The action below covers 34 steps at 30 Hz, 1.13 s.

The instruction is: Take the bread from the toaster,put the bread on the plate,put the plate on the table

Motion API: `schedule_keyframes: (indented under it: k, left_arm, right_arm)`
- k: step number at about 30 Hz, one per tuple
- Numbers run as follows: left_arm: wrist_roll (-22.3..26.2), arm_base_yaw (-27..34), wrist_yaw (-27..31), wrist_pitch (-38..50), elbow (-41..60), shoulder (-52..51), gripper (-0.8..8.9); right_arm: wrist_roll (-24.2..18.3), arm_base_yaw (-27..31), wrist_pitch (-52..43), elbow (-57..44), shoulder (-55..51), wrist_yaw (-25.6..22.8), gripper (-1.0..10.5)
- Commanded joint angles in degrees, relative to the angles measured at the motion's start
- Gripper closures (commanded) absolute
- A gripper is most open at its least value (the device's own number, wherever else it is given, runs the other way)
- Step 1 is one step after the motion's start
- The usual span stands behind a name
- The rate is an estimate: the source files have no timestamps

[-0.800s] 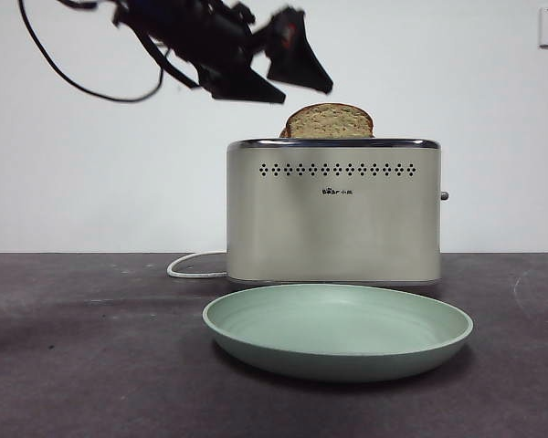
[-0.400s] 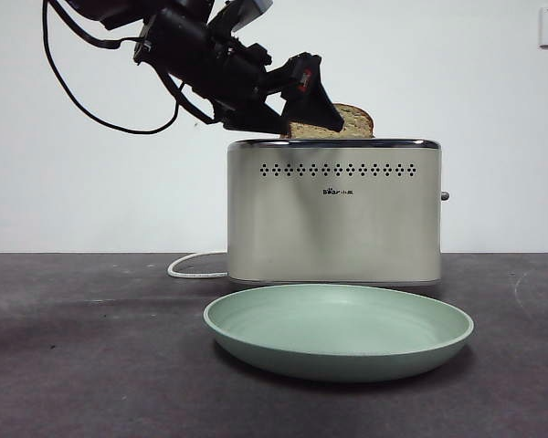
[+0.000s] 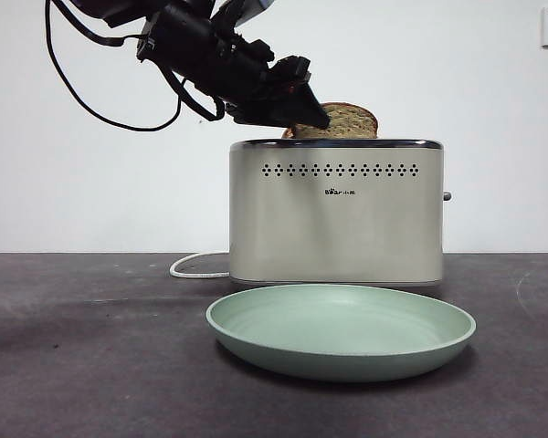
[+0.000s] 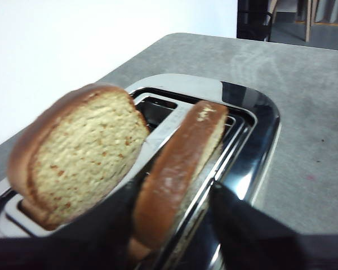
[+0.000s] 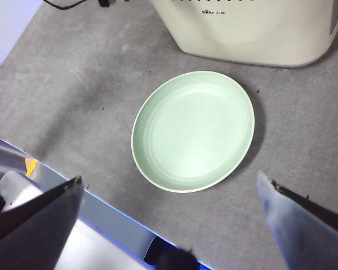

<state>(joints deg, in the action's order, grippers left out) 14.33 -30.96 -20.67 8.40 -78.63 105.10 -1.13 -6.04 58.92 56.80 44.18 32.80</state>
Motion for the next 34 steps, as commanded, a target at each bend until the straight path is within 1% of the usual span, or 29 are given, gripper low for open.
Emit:
schedule_keyframes:
  k: [1,10,19,25,29,31,34]
  left_arm:
    - [-1.05,-0.37,-1.40,-0.11,0.13,0.26,8.22]
    - [-1.05,-0.04,-0.85,-0.33,0.13,-3.43,8.22]
    - [-1.03,0.35,-0.33,-3.13,0.13,-11.76,8.22]
    - [-1.05,0.35,-0.13,-9.79,0.13,-19.96,8.21]
    - [-1.22,0.31,2.45,-16.85,0.13,-26.38,8.21]
    - [-2.29,0.31,2.71,-20.68,0.13,-29.99,8.20]
    - [-5.27,0.33,2.73,-25.68,0.13,-34.97,8.19]
  right_arm:
    - [-0.48,-0.11,-0.04,0.17,-0.02,-0.13,2.9]
    - [-0.48,-0.11,0.26,0.17,-0.02,-0.11,2.9]
    - [-0.42,-0.11,0.31,0.17,0.02,-0.09,2.9]
    - [-0.17,-0.11,0.28,0.17,0.07,-0.11,2.9]
    - [0.24,-0.11,0.26,0.17,0.26,-0.11,2.9]
    - [0.22,-0.11,0.24,0.17,0.59,-0.13,2.9]
    - [0.22,-0.11,0.09,0.17,1.42,-0.15,2.9]
